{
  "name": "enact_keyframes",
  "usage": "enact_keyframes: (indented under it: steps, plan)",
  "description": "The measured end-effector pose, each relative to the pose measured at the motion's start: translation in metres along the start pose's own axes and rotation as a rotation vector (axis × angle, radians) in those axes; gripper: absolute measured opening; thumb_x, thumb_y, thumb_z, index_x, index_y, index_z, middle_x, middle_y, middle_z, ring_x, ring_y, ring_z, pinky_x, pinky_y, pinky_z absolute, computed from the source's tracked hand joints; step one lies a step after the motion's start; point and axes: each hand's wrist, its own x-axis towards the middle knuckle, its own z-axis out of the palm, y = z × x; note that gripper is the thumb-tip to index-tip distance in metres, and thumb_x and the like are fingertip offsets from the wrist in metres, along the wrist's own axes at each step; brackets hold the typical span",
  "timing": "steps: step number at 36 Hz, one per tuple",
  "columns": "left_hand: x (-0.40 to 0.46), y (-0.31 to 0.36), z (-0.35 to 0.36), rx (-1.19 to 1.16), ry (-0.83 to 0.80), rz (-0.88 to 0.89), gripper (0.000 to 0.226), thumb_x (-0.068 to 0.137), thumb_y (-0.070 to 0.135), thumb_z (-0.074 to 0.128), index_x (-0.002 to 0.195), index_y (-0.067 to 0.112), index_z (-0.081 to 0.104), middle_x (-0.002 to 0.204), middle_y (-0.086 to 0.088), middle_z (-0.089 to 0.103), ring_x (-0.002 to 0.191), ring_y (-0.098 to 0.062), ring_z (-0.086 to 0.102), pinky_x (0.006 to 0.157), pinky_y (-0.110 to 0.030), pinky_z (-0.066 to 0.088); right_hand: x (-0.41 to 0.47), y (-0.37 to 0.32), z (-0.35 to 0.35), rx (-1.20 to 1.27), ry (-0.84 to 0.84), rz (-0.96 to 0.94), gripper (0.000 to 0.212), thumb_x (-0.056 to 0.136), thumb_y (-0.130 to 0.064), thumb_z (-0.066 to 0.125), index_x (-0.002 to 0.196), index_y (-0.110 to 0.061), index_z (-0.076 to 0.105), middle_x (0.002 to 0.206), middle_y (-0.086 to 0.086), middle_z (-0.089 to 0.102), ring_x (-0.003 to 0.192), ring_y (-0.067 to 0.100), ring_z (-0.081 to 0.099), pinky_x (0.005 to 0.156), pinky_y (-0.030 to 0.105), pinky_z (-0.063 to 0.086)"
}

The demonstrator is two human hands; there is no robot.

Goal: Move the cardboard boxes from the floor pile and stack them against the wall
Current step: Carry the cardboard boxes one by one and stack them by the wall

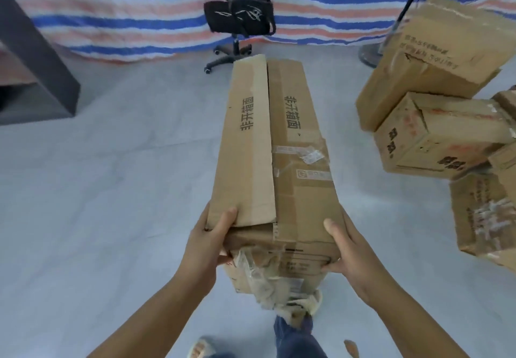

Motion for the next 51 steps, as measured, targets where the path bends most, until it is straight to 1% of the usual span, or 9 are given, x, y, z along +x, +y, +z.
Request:
enact_keyframes:
  steps: [3,9,18,24,30,35,41,46,51]
  plan:
    - [-0.024,0.000,-0.066,-0.053,0.092,0.023,0.033,0.089,0.039,0.061,0.122,0.039,0.057,0.107,0.009,0.069,0.089,-0.014,0.067,0.072,-0.038,0.056,-0.008,0.000,0.061,-0.076,-0.101,-0.023,0.033,0.098,-0.041,0.042,0.128,-0.054,0.044,0.124,-0.020,0.059,0.111,0.009,0.060,0.086,0.050,0.055]
    - [-0.060,0.009,-0.177,-0.161,0.305,0.067,0.034,0.090,0.035,0.061,0.123,0.037,0.057,0.106,0.009,0.069,0.089,-0.015,0.065,0.075,-0.042,0.055,-0.018,-0.013,0.177,-0.176,-0.284,-0.034,0.029,0.099,-0.039,0.041,0.123,-0.056,0.043,0.117,-0.033,0.052,0.106,-0.003,0.052,0.092,0.051,0.051]
    - [-0.075,0.016,-0.294,-0.314,0.554,0.116,0.026,0.091,0.033,0.060,0.118,0.037,0.059,0.100,0.013,0.067,0.088,-0.013,0.064,0.078,-0.046,0.055,0.008,-0.032,0.318,-0.344,-0.582,-0.094,0.037,0.090,-0.053,0.046,0.127,-0.051,0.046,0.119,-0.016,0.063,0.111,0.013,0.061,0.090,0.054,0.053]
    - [-0.059,0.033,-0.365,-0.414,0.687,0.145,0.022,0.092,0.032,0.060,0.113,0.036,0.062,0.096,0.011,0.070,0.077,-0.008,0.065,0.070,-0.041,0.052,0.041,-0.052,0.416,-0.400,-0.736,-0.130,0.029,0.100,-0.038,0.038,0.126,-0.048,0.048,0.110,-0.012,0.068,0.096,0.011,0.067,0.080,0.046,0.057]
    - [-0.022,0.064,-0.437,-0.494,0.818,0.166,0.027,0.092,0.032,0.059,0.119,0.034,0.059,0.102,0.005,0.067,0.081,-0.014,0.065,0.063,-0.036,0.053,0.090,-0.084,0.527,-0.457,-0.878,-0.126,0.030,0.101,-0.033,0.037,0.125,-0.045,0.049,0.102,-0.015,0.069,0.088,0.009,0.068,0.070,0.040,0.055]
    - [0.005,0.093,-0.491,-0.581,0.933,0.167,0.019,0.092,0.033,0.060,0.110,0.038,0.060,0.099,0.007,0.068,0.081,-0.014,0.067,0.076,-0.052,0.054,0.120,-0.118,0.612,-0.495,-0.990,-0.118,0.028,0.101,-0.033,0.040,0.125,-0.040,0.052,0.101,-0.009,0.071,0.087,0.011,0.069,0.058,0.032,0.054]
    - [0.025,0.120,-0.553,-0.677,1.049,0.191,0.014,0.093,0.030,0.058,0.101,0.042,0.058,0.076,0.018,0.071,0.063,-0.003,0.068,0.071,-0.044,0.056,0.139,-0.146,0.710,-0.564,-1.107,-0.113,0.030,0.099,-0.034,0.042,0.127,-0.041,0.051,0.114,-0.006,0.068,0.097,0.012,0.067,0.057,0.025,0.051]
    - [0.038,0.128,-0.617,-0.715,1.130,0.213,0.021,0.093,0.030,0.059,0.113,0.035,0.059,0.084,0.009,0.071,0.070,-0.011,0.068,0.066,-0.040,0.050,0.145,-0.152,0.791,-0.616,-1.179,-0.131,0.032,0.100,-0.035,0.042,0.128,-0.046,0.049,0.117,-0.009,0.066,0.104,0.013,0.064,0.060,0.025,0.051]
    - [0.048,0.131,-0.698,-0.762,1.123,0.262,0.016,0.094,0.029,0.057,0.106,0.040,0.059,0.076,0.019,0.072,0.065,-0.005,0.068,0.054,-0.029,0.049,0.146,-0.150,0.884,-0.657,-1.222,-0.156,0.032,0.100,-0.037,0.040,0.129,-0.050,0.047,0.119,-0.009,0.065,0.107,0.014,0.063,0.063,0.031,0.053]
